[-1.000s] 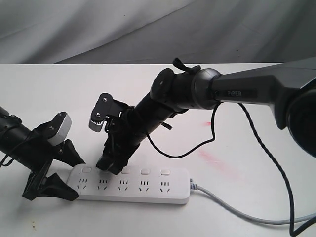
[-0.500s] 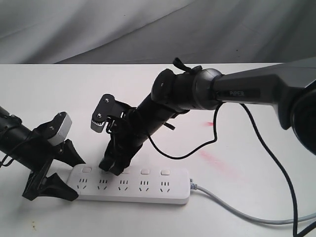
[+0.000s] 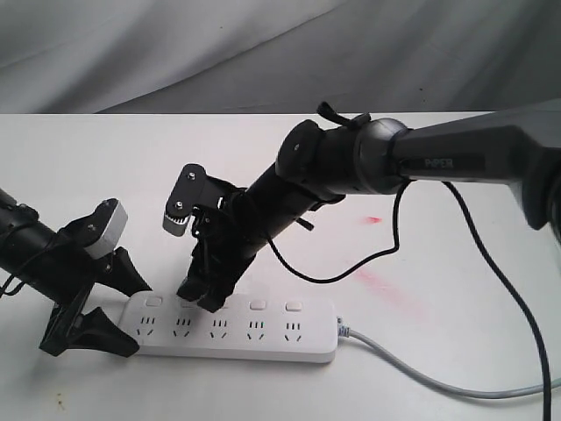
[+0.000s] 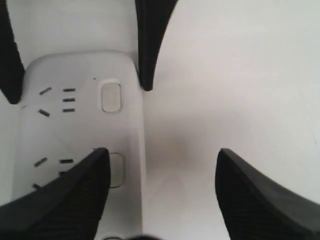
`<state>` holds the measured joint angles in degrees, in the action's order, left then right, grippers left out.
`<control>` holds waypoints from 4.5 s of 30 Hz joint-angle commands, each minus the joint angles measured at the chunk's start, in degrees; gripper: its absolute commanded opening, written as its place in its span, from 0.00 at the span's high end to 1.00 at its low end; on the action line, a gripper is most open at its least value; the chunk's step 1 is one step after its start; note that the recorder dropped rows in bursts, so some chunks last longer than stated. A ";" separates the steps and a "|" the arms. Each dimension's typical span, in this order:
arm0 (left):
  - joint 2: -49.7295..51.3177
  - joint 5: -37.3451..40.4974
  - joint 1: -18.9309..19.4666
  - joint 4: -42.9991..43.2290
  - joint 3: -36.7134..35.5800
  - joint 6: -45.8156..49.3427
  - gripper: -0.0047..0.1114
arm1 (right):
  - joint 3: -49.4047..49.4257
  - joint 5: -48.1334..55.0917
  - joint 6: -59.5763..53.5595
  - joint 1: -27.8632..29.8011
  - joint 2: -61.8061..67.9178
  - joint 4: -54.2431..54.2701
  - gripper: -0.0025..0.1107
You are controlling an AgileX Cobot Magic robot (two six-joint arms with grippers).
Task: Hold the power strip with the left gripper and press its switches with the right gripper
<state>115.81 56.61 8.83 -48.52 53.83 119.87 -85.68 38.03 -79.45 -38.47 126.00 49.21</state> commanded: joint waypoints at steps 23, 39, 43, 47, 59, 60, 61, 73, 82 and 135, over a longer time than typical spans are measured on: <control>0.51 -2.66 -0.40 4.24 -0.28 0.12 0.48 | 6.54 0.06 -5.60 3.49 -4.09 4.12 0.47; 0.51 -2.66 -0.40 4.24 -0.28 0.12 0.48 | 6.54 -0.95 -2.78 3.04 -2.75 -0.70 0.47; 0.51 -2.66 -0.40 4.24 -0.28 0.12 0.48 | 6.54 -0.94 -2.78 3.04 -2.75 -1.07 0.47; 0.51 -2.66 -0.40 4.24 -0.28 0.12 0.48 | 6.54 -0.94 -1.60 3.04 -2.61 -3.06 0.47; 0.51 -2.66 -0.40 4.24 -0.28 0.12 0.48 | 7.68 -1.03 -1.26 3.04 -0.29 -3.60 0.47; 0.51 -2.66 -0.40 4.24 -0.28 0.12 0.48 | 8.29 -1.58 -1.26 3.04 -0.29 -3.98 0.47; 0.51 -2.66 -0.40 4.24 -0.28 0.12 0.48 | 8.86 -2.21 -1.26 3.04 -0.29 -4.42 0.47; 0.51 -2.66 -0.40 4.24 -0.28 0.12 0.48 | 10.50 -2.94 -1.40 3.04 -1.87 -6.72 0.47; 0.51 -2.66 -0.40 4.24 -0.28 0.12 0.48 | 11.88 -4.50 -1.25 1.49 -1.60 -7.25 0.47; 0.51 -2.66 -0.40 4.00 -0.28 0.12 0.48 | 19.58 -7.92 -9.49 5.91 -9.60 5.00 0.47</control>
<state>115.81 56.71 8.83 -48.38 53.83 120.00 -66.33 31.06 -89.75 -32.65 116.30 56.50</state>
